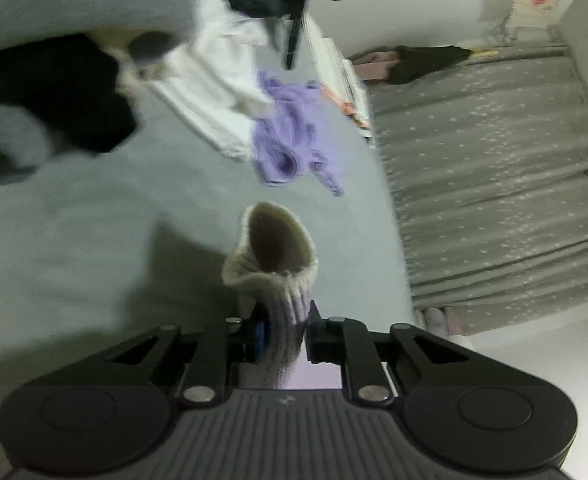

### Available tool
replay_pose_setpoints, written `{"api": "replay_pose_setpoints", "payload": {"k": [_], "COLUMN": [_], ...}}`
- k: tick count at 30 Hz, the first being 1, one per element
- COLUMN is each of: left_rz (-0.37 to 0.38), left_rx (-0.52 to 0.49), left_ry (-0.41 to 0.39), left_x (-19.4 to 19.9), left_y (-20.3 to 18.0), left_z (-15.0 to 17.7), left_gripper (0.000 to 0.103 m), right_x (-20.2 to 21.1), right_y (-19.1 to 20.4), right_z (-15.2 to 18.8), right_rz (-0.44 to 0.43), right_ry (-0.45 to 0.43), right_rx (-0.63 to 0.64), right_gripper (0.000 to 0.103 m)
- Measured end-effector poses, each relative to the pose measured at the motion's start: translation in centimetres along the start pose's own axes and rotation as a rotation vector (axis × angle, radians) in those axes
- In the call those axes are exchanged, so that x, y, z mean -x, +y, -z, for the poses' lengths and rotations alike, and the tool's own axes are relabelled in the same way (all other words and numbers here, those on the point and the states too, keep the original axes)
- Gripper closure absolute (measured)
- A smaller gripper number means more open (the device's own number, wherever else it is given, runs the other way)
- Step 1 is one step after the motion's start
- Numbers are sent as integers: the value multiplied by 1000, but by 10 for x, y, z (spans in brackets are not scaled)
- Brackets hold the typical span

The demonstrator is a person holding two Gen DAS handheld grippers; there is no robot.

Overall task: Fold clothes
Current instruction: 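Lift the sleeve with the left gripper and lay it across the body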

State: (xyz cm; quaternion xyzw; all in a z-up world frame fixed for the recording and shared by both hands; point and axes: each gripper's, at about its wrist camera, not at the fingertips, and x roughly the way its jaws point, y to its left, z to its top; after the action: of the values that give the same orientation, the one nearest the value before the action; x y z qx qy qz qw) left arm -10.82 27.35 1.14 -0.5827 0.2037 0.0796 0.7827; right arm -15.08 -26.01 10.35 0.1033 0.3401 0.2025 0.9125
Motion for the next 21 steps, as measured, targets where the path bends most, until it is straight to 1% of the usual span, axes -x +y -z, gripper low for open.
{"api": "replay_pose_setpoints", "payload": {"k": [1,3,4,5,7,9,10,11,12,14,17,19,21], "left_rz": [32,62,76,94,137,187,205,219,246,278,364,380,398], "left_rx": [-22,-58,-78,-92,-112,-153,-172,-189,-221,-261,-443,-512,-618], "left_ry": [-8,-14,-16,-14,-9,0,5,11,23,41,121,163,239], "left_x": [3,14,15,16,19,21,21,19,16,14,2,-7,-24], "left_y": [-10,-19,-27,-34,-50,-72,-84,-95,-116,-140,-214,-238,-274], "left_z": [2,7,9,13,23,40,48,55,71,89,152,178,222], "left_gripper": [87,87,87,87,87,87,87,88,88,88,88,87,87], "right_x": [2,8,13,15,20,17,16,11,12,17,34,43,56], "right_y": [-5,-24,-39,-44,-67,-87,-93,-103,-108,-115,-124,-131,-142], "right_z": [-2,-5,-6,-5,7,21,24,29,30,28,21,18,16], "right_rz": [9,28,41,39,11,-25,-36,-63,-82,-114,-140,-158,-161], "right_ry": [-3,-16,-31,-38,-70,-70,-58,-30,-34,-59,-123,-154,-196], "right_rx": [-2,-8,-22,-33,-107,-209,-244,-317,-346,-387,-426,-460,-505], "right_gripper": [38,38,38,38,38,38,38,38,38,38,37,38,38]}}
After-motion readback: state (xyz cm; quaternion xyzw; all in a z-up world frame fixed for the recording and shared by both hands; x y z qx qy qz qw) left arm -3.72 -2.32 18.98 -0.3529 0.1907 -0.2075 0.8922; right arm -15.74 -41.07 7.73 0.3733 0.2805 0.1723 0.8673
